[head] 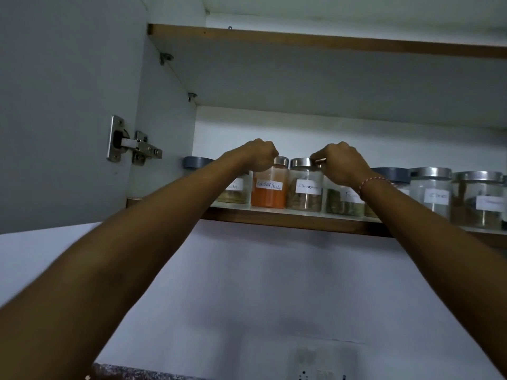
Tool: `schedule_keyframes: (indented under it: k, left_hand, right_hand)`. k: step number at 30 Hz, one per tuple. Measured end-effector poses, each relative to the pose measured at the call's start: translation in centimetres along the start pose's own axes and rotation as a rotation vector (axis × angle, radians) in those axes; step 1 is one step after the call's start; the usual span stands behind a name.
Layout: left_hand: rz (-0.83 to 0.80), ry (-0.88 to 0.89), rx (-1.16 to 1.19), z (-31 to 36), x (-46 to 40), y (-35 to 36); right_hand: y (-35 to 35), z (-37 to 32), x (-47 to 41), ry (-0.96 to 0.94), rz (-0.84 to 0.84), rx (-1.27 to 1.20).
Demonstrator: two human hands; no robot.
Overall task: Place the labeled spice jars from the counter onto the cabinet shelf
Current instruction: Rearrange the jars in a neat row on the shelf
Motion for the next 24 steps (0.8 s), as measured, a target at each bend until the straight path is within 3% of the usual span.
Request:
schedule_keyframes:
  k: [24]
  left_hand:
    - [-0.142,-0.078,-0.201,-3.5,-4.7,5.3]
  right_hand:
    - [5.5,-0.1,-3.3,0.019,-0.173,0.027]
Point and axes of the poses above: each hand's wrist, its own x-axis away from the middle knuckle, its own y-axis out of the palm, z = x × y, the point moved 8 cm from there along -x, towards the middle knuckle
